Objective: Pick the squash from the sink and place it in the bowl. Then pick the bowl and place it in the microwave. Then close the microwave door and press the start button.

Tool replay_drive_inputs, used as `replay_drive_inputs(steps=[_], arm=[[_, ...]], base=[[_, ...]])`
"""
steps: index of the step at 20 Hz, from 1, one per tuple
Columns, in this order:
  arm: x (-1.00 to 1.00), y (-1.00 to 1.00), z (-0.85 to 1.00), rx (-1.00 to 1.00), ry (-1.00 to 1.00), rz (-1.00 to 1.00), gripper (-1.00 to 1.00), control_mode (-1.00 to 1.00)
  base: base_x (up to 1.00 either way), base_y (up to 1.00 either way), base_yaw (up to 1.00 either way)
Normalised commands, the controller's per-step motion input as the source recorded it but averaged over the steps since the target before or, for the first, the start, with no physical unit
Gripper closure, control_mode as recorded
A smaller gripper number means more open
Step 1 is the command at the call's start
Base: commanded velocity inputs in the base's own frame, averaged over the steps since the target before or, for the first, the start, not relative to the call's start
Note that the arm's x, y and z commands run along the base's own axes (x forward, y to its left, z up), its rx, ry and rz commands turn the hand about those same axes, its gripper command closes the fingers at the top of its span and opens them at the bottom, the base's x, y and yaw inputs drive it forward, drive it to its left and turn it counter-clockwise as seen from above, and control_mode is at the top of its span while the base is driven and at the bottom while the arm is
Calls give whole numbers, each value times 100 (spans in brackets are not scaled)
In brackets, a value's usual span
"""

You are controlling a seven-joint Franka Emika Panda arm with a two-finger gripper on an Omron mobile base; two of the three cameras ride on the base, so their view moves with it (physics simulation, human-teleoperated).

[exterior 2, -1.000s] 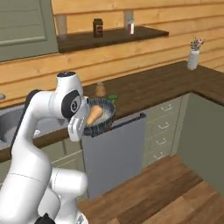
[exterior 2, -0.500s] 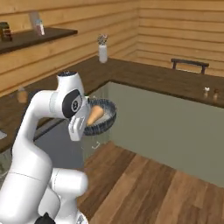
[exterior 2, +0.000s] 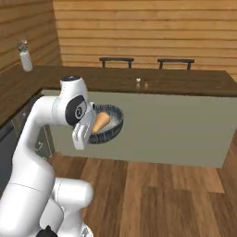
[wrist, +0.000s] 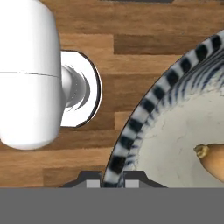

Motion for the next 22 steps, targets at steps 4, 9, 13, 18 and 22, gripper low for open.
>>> replay_drive_inputs(steps=[4,9,13,18,22], arm=[[0,0,0,0,0,0,100,100],[0,0,0,0,0,0,100,100],[0,0,0,0,0,0,100,100],[0,0,0,0,0,0,100,100],[0,0,0,0,0,0,100,100]], base=[[27,-38,-67],[33,-47,-61],[37,-59,-59],[55,-56,-54],[67,-59,-52]])
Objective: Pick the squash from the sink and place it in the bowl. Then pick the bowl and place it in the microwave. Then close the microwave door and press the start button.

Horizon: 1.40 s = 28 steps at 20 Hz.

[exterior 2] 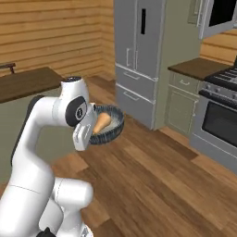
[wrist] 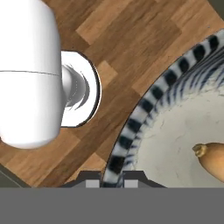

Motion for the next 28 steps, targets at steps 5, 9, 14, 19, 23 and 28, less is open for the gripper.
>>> replay_drive_inputs(steps=[5,9,14,19,23,28], arm=[[0,0,0,0,0,0,100,100],[0,0,0,0,0,0,100,100],[0,0,0,0,0,0,100,100],[0,0,0,0,0,0,100,100],[0,0,0,0,0,0,100,100],[0,0,0,0,0,0,100,100]], base=[[87,-54,-48],[100,-47,-20],[100,-28,-16],[100,-15,-21],[100,-2,-22],[100,0,-25]])
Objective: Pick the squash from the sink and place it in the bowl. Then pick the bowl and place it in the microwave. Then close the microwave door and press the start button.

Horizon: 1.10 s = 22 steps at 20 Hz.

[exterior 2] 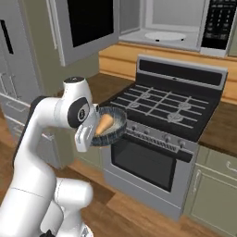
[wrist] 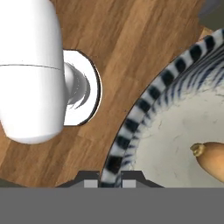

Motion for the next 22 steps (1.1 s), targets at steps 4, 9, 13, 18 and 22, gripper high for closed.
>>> replay_drive_inputs(steps=[4,9,13,18,22], arm=[[0,0,0,0,0,0,100,100],[0,0,0,0,0,0,100,100],[0,0,0,0,0,0,100,100],[0,0,0,0,0,0,100,100],[0,0,0,0,0,0,100,100]], base=[[100,6,-24],[100,20,-24],[100,1,-1],[74,-2,16],[29,-2,30]])
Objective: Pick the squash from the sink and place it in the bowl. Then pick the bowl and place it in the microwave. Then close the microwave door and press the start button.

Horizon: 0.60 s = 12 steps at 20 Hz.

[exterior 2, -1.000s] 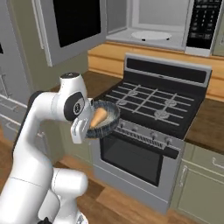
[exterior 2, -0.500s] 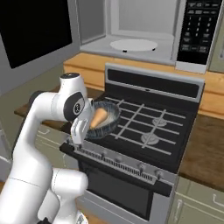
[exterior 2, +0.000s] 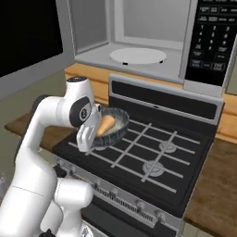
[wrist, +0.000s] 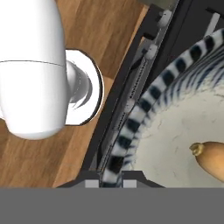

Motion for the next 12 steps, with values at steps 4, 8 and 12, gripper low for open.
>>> replay_drive_inputs(steps=[4,8,12], arm=[[0,0,0,0,0,0,100,100],[0,0,0,0,0,0,100,100],[-10,0,20,0,-10,-5,100,-100]], base=[[-19,-7,57],[-2,-10,24],[-2,0,-1]])
